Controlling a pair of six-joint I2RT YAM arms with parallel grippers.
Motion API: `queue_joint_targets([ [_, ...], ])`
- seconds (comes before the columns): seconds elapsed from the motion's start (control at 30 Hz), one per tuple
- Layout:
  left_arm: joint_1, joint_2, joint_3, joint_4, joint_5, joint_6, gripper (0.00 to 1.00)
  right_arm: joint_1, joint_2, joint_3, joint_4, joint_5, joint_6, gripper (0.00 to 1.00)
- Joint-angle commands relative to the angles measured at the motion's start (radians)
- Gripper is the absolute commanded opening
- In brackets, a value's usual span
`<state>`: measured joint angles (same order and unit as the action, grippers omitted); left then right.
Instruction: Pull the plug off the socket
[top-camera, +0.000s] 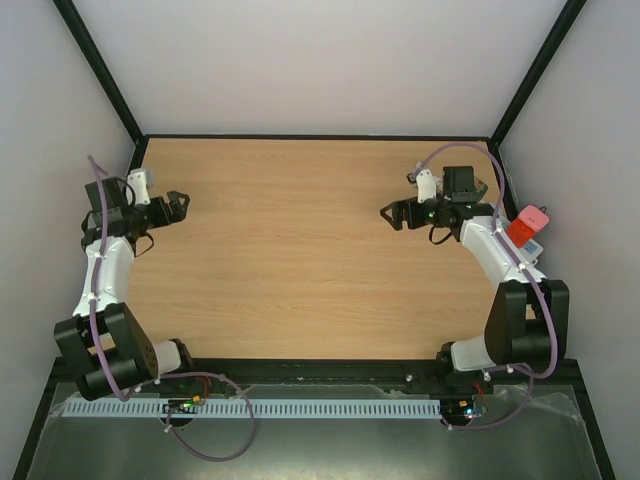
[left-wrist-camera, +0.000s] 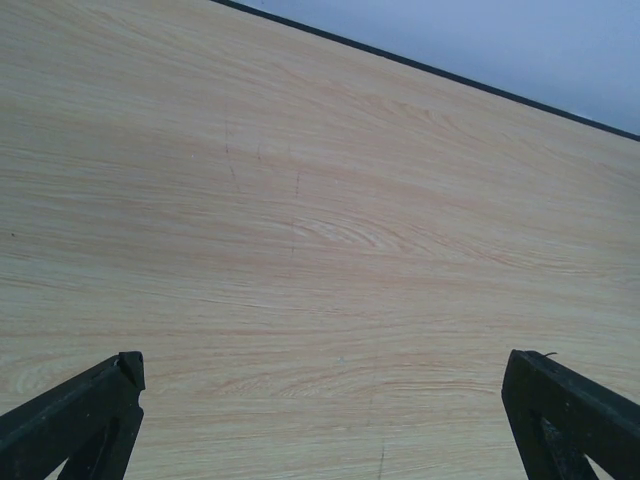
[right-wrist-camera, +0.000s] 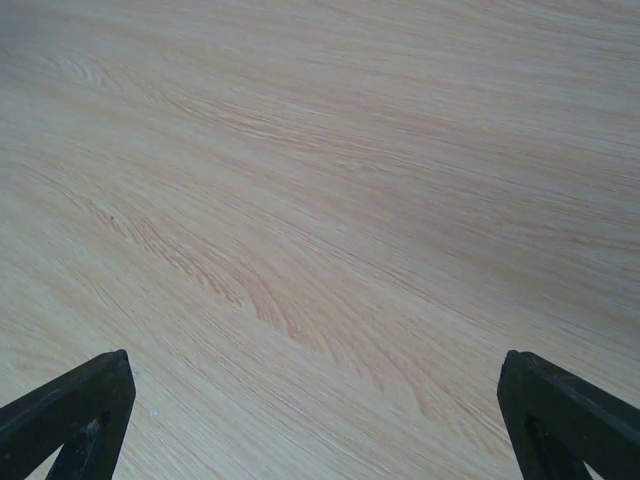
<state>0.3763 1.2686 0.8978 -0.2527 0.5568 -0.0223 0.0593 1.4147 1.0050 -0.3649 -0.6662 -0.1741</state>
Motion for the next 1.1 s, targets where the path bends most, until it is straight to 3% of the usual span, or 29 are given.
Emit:
queue_joint_targets([
  [0.0, 0.007, -0.032, -0.02, 0.047, 0.027, -0.068, 1.0, -0.003, 0.017, 0.012, 0.09, -0.059, 0.038, 0.98],
  [0.1, 0.007, -0.029, -0.02, 0.051, 0.043, -0.039, 1.0, -0.003, 0.034, 0.069, 0.04, -0.015, -0.042, 0.98],
  [0.27, 0.009, -0.013, 0.003, 0.01, 0.051, 0.022, 1.0, -0.003, 0.265, 0.362, -0.187, 0.062, -0.126, 0.98],
  [0.6, 0.025, -0.022, 0.017, -0.017, 0.073, 0.034, 1.0, -0.003, 0.584, 0.707, -0.188, 0.391, -0.092, 0.98],
  [1.07, 0.054, -0.004, 0.016, -0.041, 0.211, 0.074, 1.0, -0.042, 0.926, 1.035, -0.223, 0.461, -0.06, 0.98],
])
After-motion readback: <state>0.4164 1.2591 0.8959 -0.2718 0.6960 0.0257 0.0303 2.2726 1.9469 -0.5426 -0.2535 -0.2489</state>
